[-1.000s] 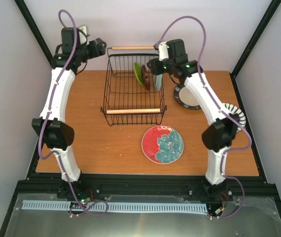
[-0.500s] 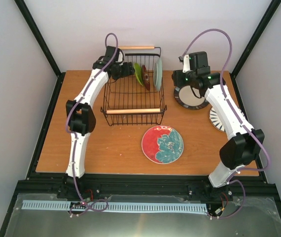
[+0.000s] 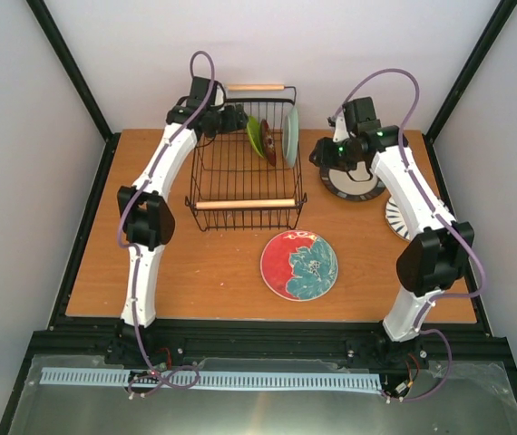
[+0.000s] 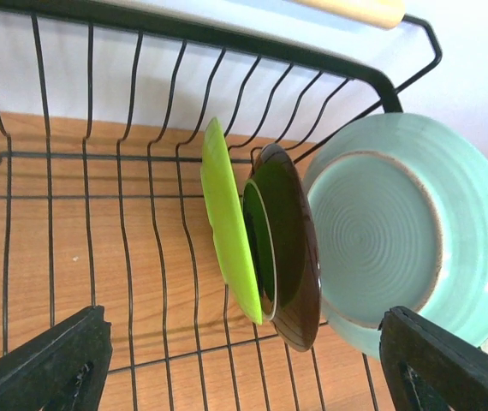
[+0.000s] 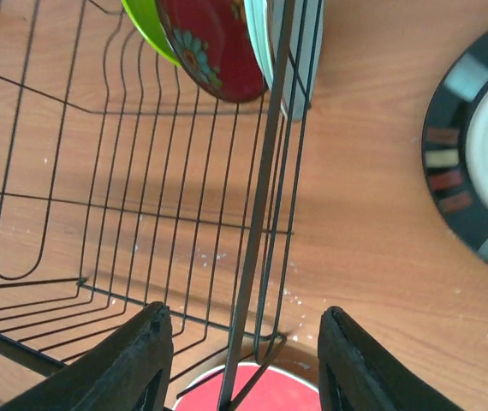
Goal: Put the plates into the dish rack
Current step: Pick up the plate from the dish rack.
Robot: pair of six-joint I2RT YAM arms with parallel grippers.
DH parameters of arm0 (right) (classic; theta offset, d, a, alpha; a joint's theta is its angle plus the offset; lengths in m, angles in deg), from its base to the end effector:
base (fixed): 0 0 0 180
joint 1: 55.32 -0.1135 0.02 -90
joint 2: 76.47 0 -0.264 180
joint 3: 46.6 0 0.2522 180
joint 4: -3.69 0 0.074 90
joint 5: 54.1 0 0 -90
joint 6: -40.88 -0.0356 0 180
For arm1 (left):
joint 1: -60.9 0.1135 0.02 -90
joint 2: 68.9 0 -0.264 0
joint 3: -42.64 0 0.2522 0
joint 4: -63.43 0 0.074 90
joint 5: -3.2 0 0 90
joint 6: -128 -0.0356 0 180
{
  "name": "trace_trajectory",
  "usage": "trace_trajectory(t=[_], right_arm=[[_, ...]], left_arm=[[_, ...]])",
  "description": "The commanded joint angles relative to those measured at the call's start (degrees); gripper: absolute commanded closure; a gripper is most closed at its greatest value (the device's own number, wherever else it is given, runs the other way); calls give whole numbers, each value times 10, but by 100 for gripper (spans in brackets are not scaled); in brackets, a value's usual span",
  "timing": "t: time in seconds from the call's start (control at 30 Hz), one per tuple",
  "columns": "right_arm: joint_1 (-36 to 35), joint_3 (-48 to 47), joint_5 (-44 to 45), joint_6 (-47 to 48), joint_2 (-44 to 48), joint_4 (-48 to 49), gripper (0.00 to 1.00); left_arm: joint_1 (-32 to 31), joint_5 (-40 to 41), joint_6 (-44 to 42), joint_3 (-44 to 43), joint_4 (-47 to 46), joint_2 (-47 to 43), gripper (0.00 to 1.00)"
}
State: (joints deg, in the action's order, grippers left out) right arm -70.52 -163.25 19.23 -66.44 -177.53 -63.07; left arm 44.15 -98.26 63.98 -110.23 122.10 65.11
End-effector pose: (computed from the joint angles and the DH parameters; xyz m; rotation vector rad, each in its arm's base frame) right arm 0.3653 0.1098 0.3562 -0.0830 2.5073 0.5996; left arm 0.5014 -0.1583 0.3152 -0.0781 2.3241 -0.6134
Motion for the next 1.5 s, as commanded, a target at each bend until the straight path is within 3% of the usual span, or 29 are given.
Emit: trace_trajectory(t=[0.0, 0.4, 0.57, 1.3, 1.47], right_arm=[[-1, -16, -29, -31, -38, -42, 52], [-18, -74, -28, 30, -70, -10, 52], [-18, -78, 0, 43, -65, -25, 50], [-17, -35, 33, 50, -39, -22, 48], [-18, -38, 28, 46, -43, -23, 48]], left_arm=[[-2, 18, -30, -24, -9, -13, 13], [-2, 31, -52, -37, -57, 33, 21], [-4, 2, -31, -41, -63, 54, 22], [-32, 8, -56, -57, -70, 98, 22], [-35, 28, -63, -66, -73, 106, 29]])
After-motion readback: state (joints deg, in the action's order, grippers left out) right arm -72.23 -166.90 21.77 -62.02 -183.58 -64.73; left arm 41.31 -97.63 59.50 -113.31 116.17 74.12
